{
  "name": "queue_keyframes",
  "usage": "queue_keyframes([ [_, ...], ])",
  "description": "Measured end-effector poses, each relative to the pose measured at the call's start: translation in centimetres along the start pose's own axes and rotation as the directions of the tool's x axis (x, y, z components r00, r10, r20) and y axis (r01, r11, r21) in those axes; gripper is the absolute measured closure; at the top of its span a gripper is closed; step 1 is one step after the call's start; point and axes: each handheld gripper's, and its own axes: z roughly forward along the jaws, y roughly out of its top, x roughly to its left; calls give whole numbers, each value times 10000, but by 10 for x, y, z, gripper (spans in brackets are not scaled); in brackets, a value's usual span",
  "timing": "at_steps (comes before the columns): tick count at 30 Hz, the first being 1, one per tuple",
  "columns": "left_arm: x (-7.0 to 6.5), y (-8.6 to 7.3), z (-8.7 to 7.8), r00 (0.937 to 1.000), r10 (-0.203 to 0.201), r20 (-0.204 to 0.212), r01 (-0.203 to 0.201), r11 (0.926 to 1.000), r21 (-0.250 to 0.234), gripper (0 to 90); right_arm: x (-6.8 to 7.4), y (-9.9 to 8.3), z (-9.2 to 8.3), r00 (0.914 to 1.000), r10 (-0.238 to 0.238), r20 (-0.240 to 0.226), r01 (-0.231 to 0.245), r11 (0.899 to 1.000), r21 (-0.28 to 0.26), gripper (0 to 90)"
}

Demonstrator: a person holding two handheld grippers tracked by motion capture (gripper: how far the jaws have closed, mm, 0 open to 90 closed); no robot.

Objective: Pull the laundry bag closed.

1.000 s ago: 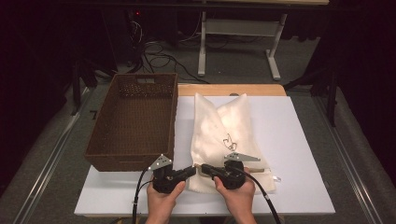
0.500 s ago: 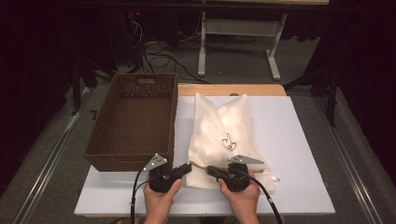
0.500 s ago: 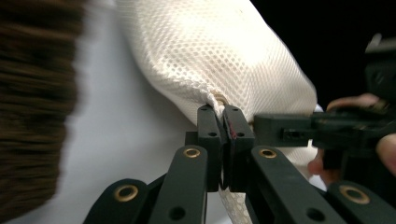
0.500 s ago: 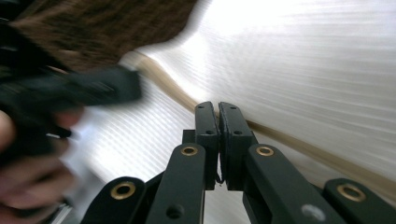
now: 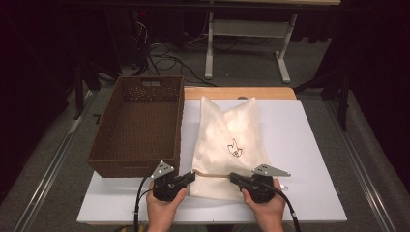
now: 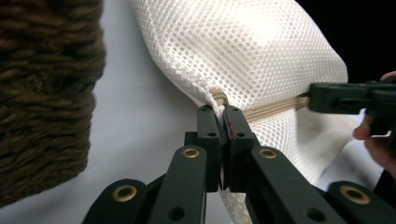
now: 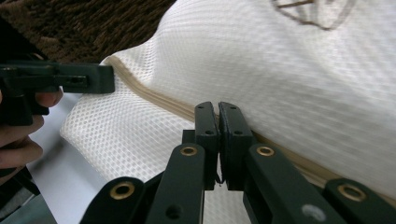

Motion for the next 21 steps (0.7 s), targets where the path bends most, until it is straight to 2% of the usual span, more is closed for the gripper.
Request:
queue_keyframes([
  [6, -2, -1, 1, 9999, 108, -74, -108, 9999, 77, 873, -14, 0, -18, 9996, 63, 283, -59, 9999, -124, 884],
  [10, -4, -1, 1, 9994, 291, -163, -289, 9995, 119, 872, -23, -1, -27, 9995, 48, 304, -43, 9998, -172, 883],
  [17, -7, -1, 2, 9980, 578, -262, -573, 9982, 187, 870, -34, -4, -41, 9984, -112, 555, 129, 9995, -304, 884],
  [21, -6, -1, 2, 9981, 564, -232, -558, 9981, 269, 870, -43, -5, -50, 9974, -2, 724, 36, 9989, -468, 884],
])
